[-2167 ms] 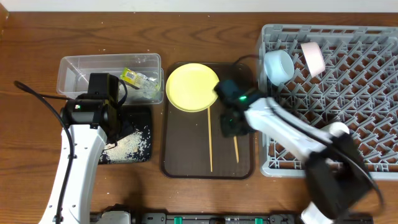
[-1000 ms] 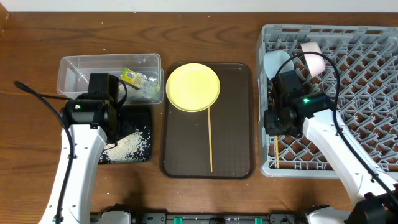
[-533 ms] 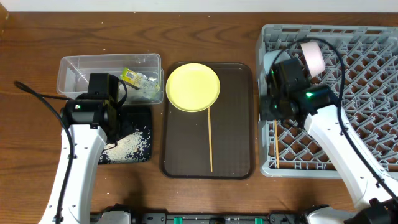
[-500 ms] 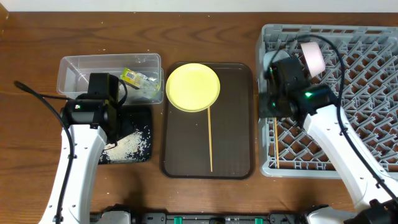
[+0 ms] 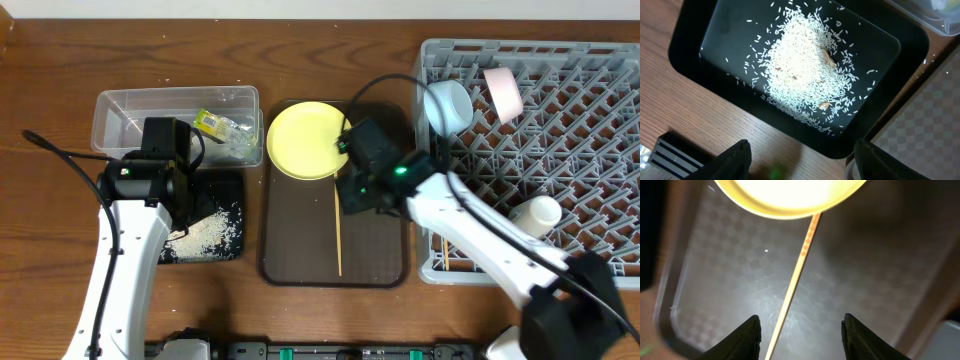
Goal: Sort waste into correct bins and load items into the dishwasher rack
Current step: 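Return the right gripper to the tray and grasp the second chopstick, then carry the second chopstick into the rack and release it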
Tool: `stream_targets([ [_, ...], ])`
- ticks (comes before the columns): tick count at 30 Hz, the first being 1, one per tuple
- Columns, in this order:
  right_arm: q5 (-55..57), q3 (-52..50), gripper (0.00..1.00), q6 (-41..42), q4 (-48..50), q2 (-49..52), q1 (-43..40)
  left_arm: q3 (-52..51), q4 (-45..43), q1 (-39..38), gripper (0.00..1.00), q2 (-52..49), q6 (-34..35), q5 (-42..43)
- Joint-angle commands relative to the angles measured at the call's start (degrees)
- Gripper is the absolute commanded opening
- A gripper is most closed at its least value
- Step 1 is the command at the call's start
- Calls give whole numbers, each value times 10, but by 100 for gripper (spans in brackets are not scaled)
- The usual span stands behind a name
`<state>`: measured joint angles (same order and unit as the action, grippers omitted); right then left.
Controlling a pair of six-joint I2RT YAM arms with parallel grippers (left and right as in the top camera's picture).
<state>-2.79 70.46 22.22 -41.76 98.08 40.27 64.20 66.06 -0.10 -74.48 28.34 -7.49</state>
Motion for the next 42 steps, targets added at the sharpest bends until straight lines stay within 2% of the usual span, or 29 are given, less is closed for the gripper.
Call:
stream_targets([
  [1, 13, 7, 51, 53, 13, 48, 26, -2, 3, 2, 69, 0, 3, -5],
  [8, 53, 7, 49, 106, 23, 128, 43, -2, 3, 2, 69, 0, 3, -5],
  [10, 54, 7, 45, 106, 23, 143, 43, -2, 3, 2, 69, 0, 3, -5],
  [12, 55, 7, 38, 106, 18, 153, 43, -2, 3, 2, 69, 0, 3, -5],
  [15, 76, 7, 22, 119, -2, 155, 42, -2, 3, 2, 69, 0, 3, -5],
  [21, 102, 7, 2, 125, -38, 147, 26, -2, 3, 2, 69, 0, 3, -5],
  [32, 98, 7, 1, 111, -89, 100, -43, -2, 4, 2, 69, 0, 3, -5],
  [42, 101, 7, 1, 34, -103, -101, -98, -2, 4, 2, 69, 0, 3, -5],
])
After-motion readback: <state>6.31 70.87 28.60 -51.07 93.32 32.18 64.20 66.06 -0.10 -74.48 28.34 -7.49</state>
